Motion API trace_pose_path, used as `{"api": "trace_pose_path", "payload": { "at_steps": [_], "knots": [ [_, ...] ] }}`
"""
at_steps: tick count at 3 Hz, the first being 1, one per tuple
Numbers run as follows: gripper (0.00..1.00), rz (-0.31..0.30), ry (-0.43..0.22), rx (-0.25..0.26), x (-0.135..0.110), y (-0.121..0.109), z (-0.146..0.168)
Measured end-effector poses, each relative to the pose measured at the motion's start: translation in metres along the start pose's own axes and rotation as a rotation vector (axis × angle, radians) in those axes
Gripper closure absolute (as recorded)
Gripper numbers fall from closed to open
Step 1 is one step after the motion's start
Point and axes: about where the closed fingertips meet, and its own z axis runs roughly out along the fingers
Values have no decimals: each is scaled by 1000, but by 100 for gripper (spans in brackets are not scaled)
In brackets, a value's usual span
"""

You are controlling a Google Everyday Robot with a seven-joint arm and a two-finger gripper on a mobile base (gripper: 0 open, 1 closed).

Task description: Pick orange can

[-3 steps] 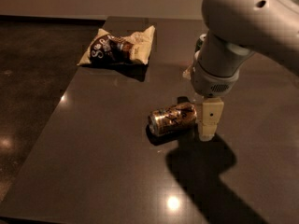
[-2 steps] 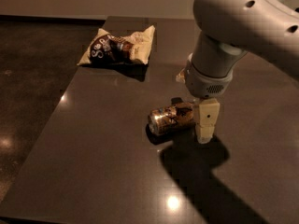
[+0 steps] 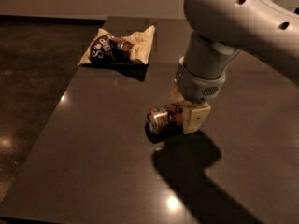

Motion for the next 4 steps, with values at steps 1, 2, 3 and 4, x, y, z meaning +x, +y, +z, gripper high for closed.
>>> {"api": "trace_pose_path", "payload": {
  "at_steps": [1,2,3,4],
  "knots": [
    [65,3,-6,-9,-1,1,-2],
    [88,48,-29,-5,7,-1,-13],
    [100,95,-51,22,13,-3,-37],
    [100,126,-73,59,11,-3,-62]
  ]
}}
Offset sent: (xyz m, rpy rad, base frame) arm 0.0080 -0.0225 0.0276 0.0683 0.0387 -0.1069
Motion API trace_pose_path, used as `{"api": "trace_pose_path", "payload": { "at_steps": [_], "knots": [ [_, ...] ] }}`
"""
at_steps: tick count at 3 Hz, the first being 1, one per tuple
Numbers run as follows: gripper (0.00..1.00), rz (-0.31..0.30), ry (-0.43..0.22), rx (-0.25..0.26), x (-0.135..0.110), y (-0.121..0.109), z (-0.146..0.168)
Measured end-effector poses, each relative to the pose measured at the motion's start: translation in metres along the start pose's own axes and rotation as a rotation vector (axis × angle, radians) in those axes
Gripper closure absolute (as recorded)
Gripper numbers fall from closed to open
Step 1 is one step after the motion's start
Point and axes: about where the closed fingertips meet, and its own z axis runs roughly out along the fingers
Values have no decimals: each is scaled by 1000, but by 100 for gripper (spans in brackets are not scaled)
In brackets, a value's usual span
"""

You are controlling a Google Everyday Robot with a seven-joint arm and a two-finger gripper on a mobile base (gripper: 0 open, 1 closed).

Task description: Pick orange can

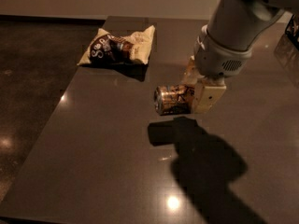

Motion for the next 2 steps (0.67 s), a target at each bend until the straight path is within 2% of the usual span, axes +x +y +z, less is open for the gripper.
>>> {"api": "trace_pose_path", "payload": {
  "at_steps": [1,2],
  "knots": [
    [100,-3,-22,48,-8,2,-26],
    [100,-4,-25,55,-9,2,-30]
  ]
}}
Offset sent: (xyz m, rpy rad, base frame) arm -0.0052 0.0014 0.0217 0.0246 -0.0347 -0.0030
